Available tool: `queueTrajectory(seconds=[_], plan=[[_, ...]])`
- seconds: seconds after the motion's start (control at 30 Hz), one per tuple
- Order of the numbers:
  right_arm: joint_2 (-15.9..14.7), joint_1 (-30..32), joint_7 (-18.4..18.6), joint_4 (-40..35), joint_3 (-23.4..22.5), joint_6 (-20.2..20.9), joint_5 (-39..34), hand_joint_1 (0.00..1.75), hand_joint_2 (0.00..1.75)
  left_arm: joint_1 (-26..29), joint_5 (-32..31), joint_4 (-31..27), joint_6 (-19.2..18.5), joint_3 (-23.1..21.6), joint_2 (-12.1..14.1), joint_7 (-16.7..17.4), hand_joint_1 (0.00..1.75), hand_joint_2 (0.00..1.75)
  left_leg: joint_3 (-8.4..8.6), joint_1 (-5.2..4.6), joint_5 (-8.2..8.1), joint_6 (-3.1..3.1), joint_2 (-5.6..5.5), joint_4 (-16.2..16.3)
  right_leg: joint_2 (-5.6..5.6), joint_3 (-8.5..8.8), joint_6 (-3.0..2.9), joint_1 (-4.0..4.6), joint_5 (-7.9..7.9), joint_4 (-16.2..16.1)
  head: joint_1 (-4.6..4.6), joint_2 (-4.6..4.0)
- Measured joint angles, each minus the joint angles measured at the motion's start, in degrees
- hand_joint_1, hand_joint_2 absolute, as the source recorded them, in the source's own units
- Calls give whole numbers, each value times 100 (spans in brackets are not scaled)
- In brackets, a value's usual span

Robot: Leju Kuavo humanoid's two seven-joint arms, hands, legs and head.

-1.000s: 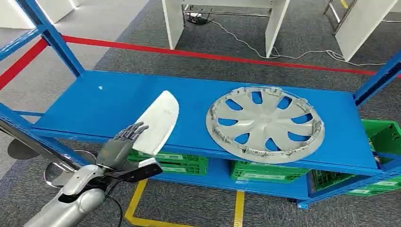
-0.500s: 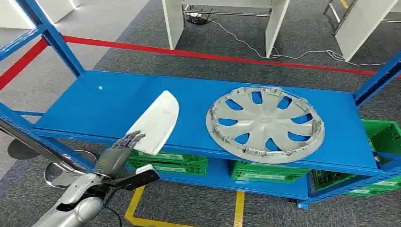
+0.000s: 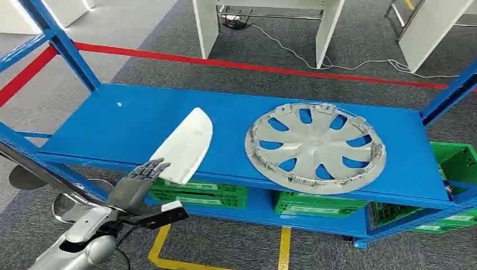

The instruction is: Take the parts from the cabinet and place them on the table.

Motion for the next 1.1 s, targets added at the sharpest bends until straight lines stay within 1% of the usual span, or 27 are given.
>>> queueTrajectory(seconds=[0.13,0.77,0.83,0.87,0.9,0.93,0.97,1.03,1.07,1.1], plan=[[0,-2,-61,0,0,0,-50,0,0,-8,-57,0,-33,0,68,0,0,175,0,0,0,0,0,0,0,0,0,0,0,0,-2,0],[0,3,-72,0,-2,0,-22,0,0,29,-184,0,-61,2,240,61,0,175,0,0,0,0,0,0,0,1,0,0,0,0,-2,0],[0,4,-70,0,-2,0,-2,0,0,33,-214,0,-59,2,262,70,9,175,0,0,0,0,0,0,0,1,0,0,0,0,-2,0],[0,4,-70,0,-2,0,5,0,0,39,-229,0,-52,7,273,70,21,175,-1,0,0,0,0,0,0,0,0,0,0,0,-2,0],[0,5,-70,0,-4,0,11,0,0,46,-236,0,-44,9,286,72,40,175,0,0,0,0,0,0,0,0,0,0,0,0,-2,0],[0,5,-72,0,-4,0,13,0,0,54,-251,0,-31,11,299,74,66,175,0,0,0,0,0,0,0,0,0,0,0,0,0,0],[0,5,-74,0,-4,0,18,0,0,58,-271,0,-24,11,313,74,68,175,0,0,0,0,0,0,0,0,0,0,0,0,-2,0],[0,3,-83,0,-4,0,22,0,0,60,-313,0,29,17,330,74,65,175,0,0,0,0,0,0,0,0,0,0,0,0,-2,0],[0,-1,-102,0,-2,0,16,0,0,59,-345,0,72,24,336,66,59,175,0,0,0,0,0,0,0,0,0,0,0,0,-2,0],[0,-6,-127,4,-2,0,-9,0,0,57,-363,4,116,35,345,44,61,175,0,0,0,0,0,0,0,1,0,0,0,0,-2,0]])
